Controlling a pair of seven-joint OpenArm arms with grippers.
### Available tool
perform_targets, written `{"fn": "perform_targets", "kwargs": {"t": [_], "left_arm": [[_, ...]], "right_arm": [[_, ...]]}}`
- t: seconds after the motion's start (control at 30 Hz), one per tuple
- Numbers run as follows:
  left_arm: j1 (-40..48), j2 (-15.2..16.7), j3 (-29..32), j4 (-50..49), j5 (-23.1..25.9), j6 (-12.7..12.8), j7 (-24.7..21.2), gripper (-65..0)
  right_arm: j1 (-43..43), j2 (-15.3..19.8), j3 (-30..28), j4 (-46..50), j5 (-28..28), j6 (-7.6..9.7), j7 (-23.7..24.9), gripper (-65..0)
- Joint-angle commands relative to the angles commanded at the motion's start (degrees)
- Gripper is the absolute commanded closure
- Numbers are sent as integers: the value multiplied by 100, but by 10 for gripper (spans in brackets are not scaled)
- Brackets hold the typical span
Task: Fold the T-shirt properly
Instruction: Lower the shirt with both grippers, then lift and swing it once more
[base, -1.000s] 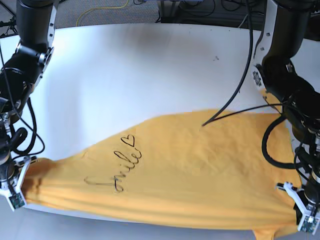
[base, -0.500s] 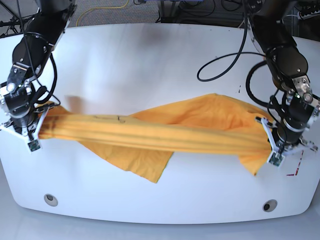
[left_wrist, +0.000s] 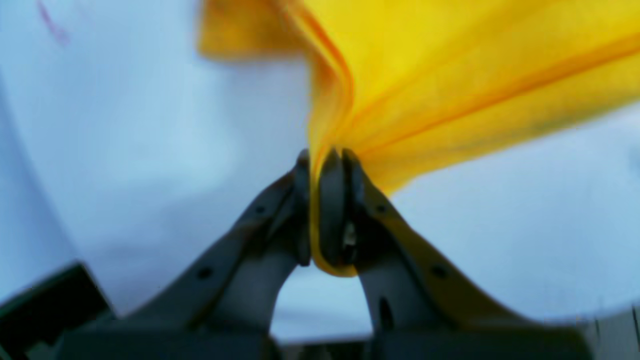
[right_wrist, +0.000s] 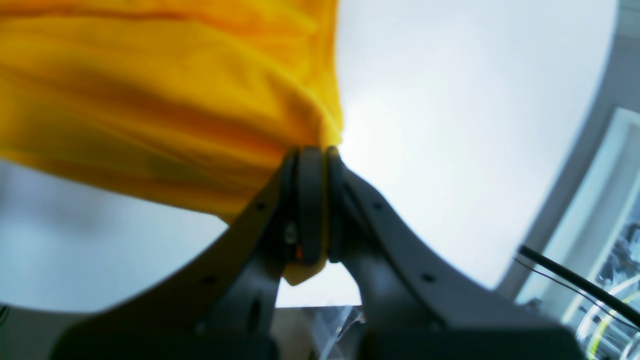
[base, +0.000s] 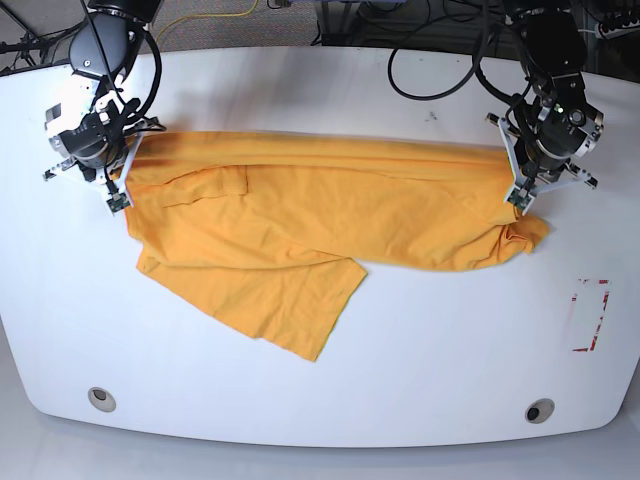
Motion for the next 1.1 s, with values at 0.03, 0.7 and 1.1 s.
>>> {"fn": "perform_targets", "kwargs": {"t": [0.03, 0.7, 1.1], "left_arm": [[79, 0, -44, 0, 0, 0, 0, 0], [-914, -44, -255, 0, -9, 0, 0, 0], [-2971, 79, 18, -158, 26, 0, 0, 0]], "right_arm": [[-44, 0, 0, -9, 0, 0, 0, 0], [501, 35, -62, -26, 0, 0, 220, 0], [2127, 281, -404, -677, 0, 0, 202, 0]]}}
